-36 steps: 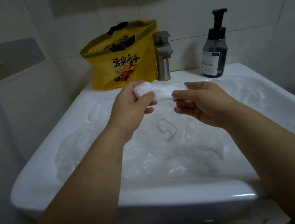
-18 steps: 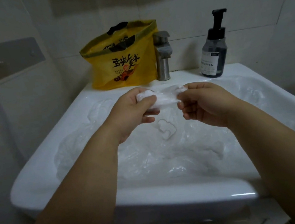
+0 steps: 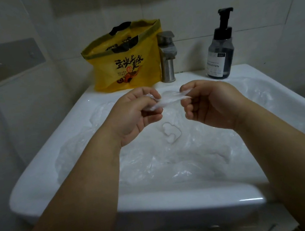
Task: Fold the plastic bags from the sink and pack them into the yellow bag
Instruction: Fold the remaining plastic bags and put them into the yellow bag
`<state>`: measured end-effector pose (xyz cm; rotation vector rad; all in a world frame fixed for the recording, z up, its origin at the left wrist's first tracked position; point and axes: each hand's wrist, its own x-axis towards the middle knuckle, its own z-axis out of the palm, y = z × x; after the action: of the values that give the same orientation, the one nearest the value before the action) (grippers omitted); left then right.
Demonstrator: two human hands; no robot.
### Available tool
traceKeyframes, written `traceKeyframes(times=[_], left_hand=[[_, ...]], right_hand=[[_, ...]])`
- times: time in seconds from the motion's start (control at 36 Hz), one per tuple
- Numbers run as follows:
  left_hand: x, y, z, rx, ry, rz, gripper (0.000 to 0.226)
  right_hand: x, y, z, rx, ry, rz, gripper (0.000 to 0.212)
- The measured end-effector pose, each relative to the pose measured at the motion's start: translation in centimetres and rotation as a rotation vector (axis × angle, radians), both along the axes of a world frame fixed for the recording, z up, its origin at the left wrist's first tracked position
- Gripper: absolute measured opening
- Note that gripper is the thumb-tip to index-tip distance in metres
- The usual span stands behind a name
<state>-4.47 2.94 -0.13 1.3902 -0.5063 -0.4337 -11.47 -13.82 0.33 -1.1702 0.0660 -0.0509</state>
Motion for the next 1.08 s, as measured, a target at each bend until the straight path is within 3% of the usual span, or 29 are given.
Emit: traceKeyframes(times=[0.11,0.22,0.31,0.42,0.53,0.69,0.83,0.86,0.97,1.08], left_hand=[[-0.1,0.1,0.1,-0.014,0.014,-0.001,0.030],[0.0,0.0,-0.1,0.028,-0.026,0.048,0.018],[0.3,0.0,-0.4,0.107,-0.082,0.084,0.005],[0.7,0.1,-0.7,0.131,-0.090,0.099,0.018],[0.7,0.0,-0.8,0.158,-0.117,0.099,0.016],[0.6,0.0,-0.4,0.000,0.006,0.084,0.021],[0.2,-0.8,0.0,-0.305,0.196,0.037,0.014],[0.1,-1.1,-0.1,-0.295,0.194,-0.017,0.016],[-0.8,-2.3,-1.5,0.060,0.019,-0.169,0.028],[-0.2,-2.1,-1.1,-0.010,0.064,-0.079,0.025]], right_hand=[[-0.2,-0.2,0.1,-0.013,-0.020,0.033,0.022],[-0.2,-0.2,-0.2,-0.298,-0.033,-0.050,0.013],[0.0,-0.3,-0.5,-0.359,-0.019,-0.090,0.011],[0.1,-0.6,-0.6,-0.429,0.035,-0.094,0.029],[0.0,-0.6,-0.7,-0.533,0.035,-0.099,0.014],[0.0,-0.4,-0.6,-0.512,0.025,-0.068,0.008],[0.2,0.5,-0.8,-0.388,-0.020,-0.043,0.010],[0.2,0.9,-0.9,-0.340,-0.037,-0.026,0.011],[0.5,2.4,-1.4,-0.280,-0.078,0.056,0.015],[0.5,1.9,-0.7,-0.182,-0.046,-0.011,0.016]])
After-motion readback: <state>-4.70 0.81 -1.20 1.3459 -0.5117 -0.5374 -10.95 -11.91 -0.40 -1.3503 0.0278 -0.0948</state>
